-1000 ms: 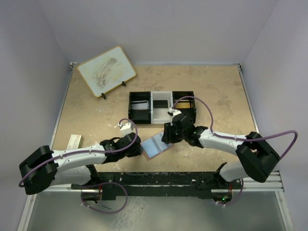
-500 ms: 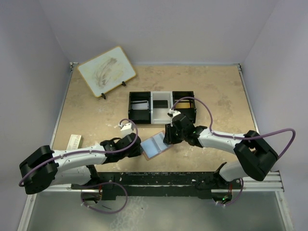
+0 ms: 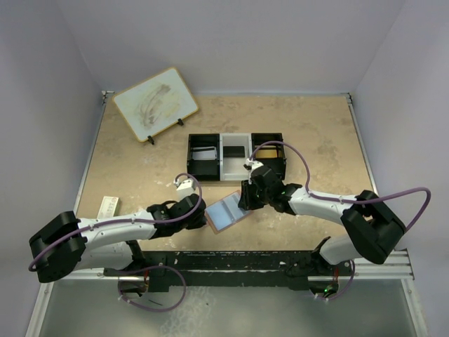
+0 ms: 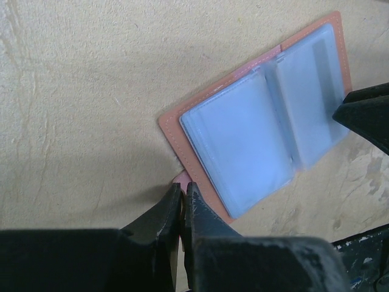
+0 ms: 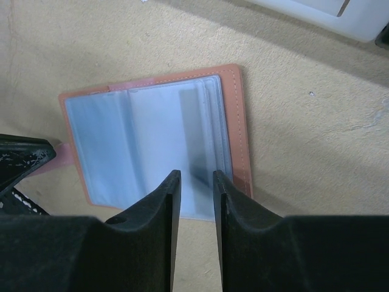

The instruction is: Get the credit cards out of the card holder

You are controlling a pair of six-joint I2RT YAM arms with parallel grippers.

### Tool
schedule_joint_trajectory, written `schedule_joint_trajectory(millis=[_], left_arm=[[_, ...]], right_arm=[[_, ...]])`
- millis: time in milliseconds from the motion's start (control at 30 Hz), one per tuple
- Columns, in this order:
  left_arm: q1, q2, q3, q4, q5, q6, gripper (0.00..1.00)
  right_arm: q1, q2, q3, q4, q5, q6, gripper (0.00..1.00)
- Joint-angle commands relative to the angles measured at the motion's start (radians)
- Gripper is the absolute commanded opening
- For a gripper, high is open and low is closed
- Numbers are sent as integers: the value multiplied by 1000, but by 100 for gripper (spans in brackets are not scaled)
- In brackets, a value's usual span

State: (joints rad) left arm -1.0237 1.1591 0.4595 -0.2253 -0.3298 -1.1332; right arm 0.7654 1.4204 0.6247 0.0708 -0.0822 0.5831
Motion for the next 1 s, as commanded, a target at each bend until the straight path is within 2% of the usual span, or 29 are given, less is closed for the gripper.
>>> schedule_joint_trajectory(millis=[0,233,367,600,967], left_arm=[[-7,-16,-3,19,-35,13,0],[-6,-21,-5,3,-45,14,0],[-6,-21,3,-14,-53,20,0],[-7,-27,2,-23,-62,24,0],[-7,-15,17,-42,-79,37,0]], right_arm=[[-2,-27,26,22,-41,-18,30],[-2,-16,17,2,-47,-4,34],[-2,0,42,-33,21,-12,39],[-2,46,71,-21,11,-48,38],[-2,84,56,86,-162,-32,37]])
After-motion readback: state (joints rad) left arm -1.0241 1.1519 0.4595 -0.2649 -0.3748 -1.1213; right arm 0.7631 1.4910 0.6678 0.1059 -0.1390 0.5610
